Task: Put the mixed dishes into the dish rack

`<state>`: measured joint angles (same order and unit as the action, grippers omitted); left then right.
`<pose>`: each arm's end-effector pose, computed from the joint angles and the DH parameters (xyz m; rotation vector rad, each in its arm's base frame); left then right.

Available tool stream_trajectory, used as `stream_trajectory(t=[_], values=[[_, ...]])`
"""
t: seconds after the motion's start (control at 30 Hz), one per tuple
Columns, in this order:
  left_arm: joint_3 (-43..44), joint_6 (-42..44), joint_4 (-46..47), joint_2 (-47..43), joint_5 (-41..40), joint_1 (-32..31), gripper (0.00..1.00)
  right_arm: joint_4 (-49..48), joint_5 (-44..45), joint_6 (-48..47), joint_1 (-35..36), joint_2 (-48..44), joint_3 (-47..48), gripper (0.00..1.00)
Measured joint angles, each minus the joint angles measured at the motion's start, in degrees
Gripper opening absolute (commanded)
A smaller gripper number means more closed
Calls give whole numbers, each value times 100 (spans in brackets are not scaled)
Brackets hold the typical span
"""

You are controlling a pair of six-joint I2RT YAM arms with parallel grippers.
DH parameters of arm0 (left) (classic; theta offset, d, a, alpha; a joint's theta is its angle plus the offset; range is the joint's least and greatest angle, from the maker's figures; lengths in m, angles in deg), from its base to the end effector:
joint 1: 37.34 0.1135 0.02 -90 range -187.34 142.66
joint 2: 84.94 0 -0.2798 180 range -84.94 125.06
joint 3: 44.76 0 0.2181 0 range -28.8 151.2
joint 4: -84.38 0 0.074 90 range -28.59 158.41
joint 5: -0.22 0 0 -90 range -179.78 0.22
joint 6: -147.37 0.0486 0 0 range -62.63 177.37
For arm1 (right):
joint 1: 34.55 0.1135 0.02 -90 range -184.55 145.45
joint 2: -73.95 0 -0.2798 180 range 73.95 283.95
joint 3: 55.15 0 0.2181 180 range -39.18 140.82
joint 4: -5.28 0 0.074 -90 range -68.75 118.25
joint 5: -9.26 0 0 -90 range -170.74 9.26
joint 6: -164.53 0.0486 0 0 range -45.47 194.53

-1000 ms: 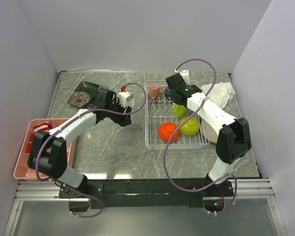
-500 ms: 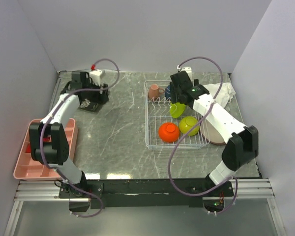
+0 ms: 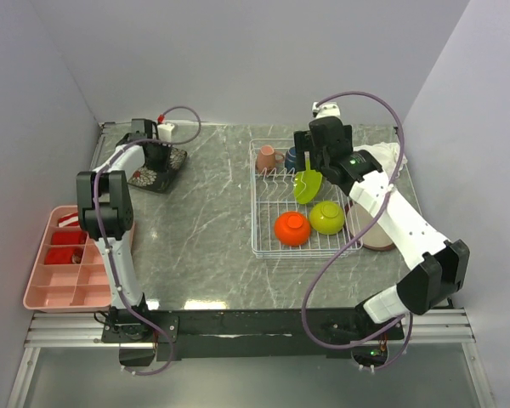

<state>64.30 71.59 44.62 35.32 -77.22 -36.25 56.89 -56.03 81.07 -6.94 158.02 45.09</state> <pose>0.4516 -0.0020 0.2185 0.3728 2.4082 -0.1506 0.2724 0.1196 0.3840 -0.1518 2.1226 -0.1226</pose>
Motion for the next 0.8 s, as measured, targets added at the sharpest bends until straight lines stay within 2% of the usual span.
stream_trajectory(t=[0.2, 0.43, 0.63, 0.8], values=[[186, 15, -422, 361, 4, 59, 4, -160, -50, -101, 0, -393, -313, 100], [181, 321, -675, 345, 155, 39, 5, -212, -330, -155, 0, -590, -562, 100], [-761, 754, -479, -284, 107, -179, 7, -221, -645, -151, 0, -579, -560, 100], [-1467, 866, -570, -732, 245, -605, 8, -219, -769, -153, 0, -555, -560, 100]])
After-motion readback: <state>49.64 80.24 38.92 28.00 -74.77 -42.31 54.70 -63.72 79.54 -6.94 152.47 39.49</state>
